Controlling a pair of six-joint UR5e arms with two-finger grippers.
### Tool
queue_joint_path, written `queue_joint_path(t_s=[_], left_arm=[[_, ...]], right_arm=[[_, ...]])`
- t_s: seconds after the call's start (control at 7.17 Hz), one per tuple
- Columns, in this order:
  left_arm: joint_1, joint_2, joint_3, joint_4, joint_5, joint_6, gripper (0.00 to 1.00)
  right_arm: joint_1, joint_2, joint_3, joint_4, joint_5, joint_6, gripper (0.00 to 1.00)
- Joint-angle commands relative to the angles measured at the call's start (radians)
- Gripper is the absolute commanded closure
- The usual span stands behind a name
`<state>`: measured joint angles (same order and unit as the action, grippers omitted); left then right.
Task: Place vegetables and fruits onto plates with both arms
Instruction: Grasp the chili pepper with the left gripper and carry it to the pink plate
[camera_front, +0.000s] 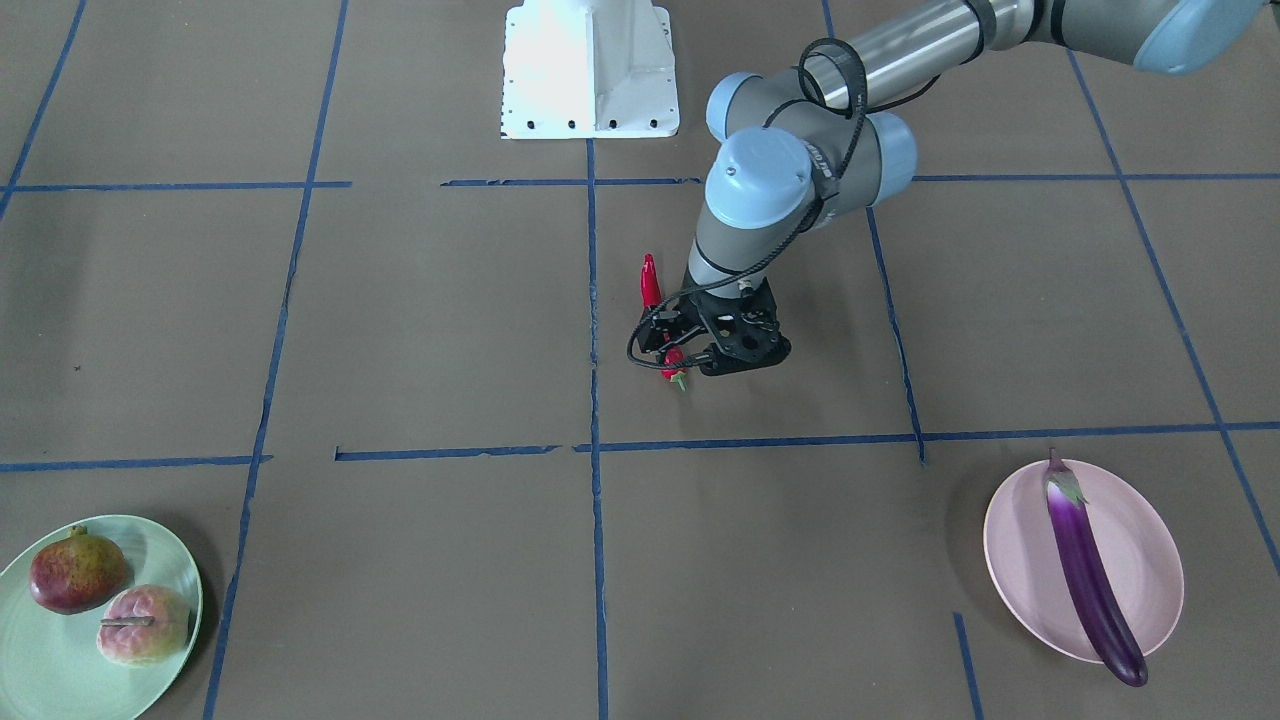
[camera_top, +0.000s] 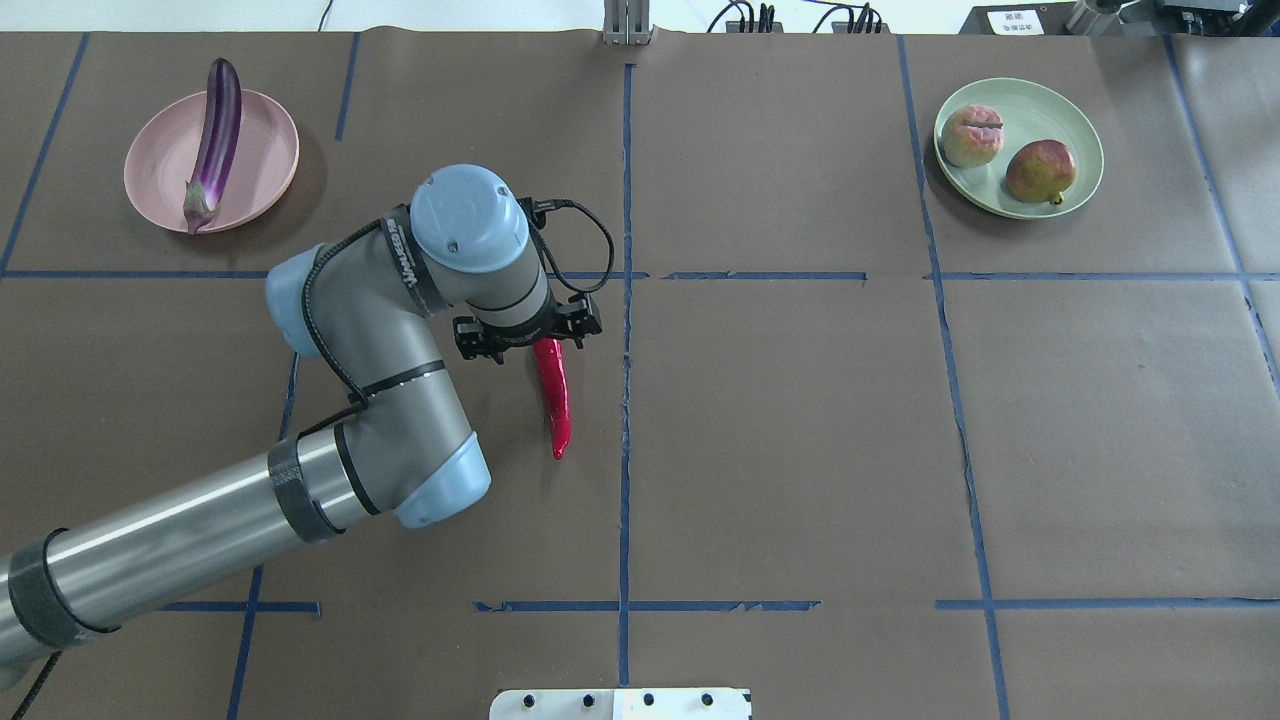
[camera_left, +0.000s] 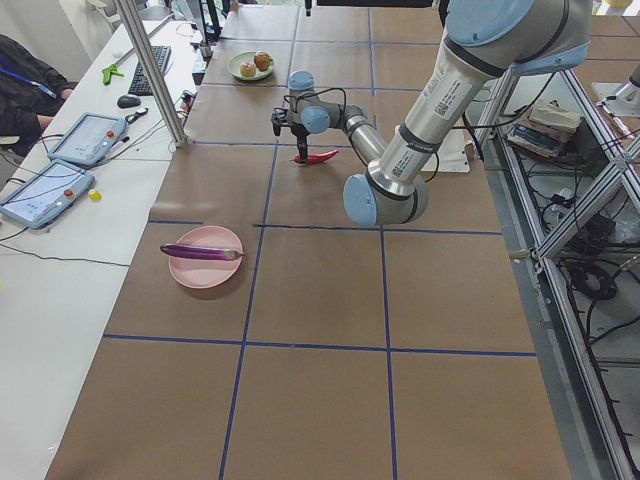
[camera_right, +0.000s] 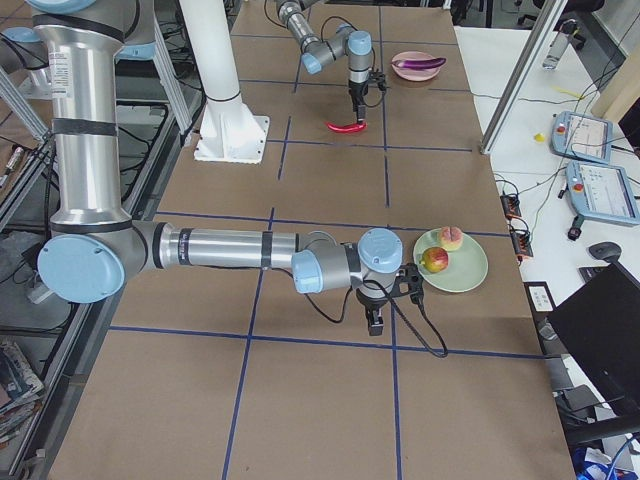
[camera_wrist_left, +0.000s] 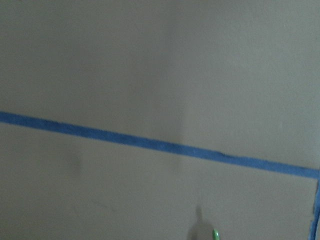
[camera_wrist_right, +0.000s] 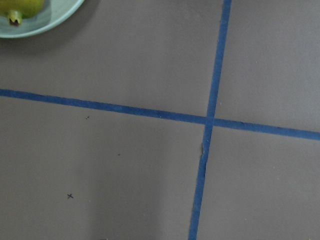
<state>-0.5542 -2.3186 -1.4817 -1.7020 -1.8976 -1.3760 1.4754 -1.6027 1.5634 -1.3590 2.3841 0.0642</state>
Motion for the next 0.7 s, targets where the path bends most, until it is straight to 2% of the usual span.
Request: queue_joint_path(t_s=[0.0,0.28,0.42,0.56], left_arm=[[0.059,-0.004,0.004,0.004,0.058,-0.018,0.39],[0.059,-0.002,0.003,0.004,0.058,-0.017,0.83],[0.059,0.002,0.003,0.004,0.058,-0.017,0.93],[0.057,0.005,-0.003,0.004,0.060,-0.015,0.96]], right_arm=[[0.017,-0.029,0.001,0.003,0.000,-0.020,0.00],[0.017,-0.028,0.003,0.008,0.000,-0.020,0.00],[0.017,-0.028,0.003,0.009,-0.002,-0.020,0.00],[0.017,-0.031,0.009,0.009,-0.003,-0.020,0.00]])
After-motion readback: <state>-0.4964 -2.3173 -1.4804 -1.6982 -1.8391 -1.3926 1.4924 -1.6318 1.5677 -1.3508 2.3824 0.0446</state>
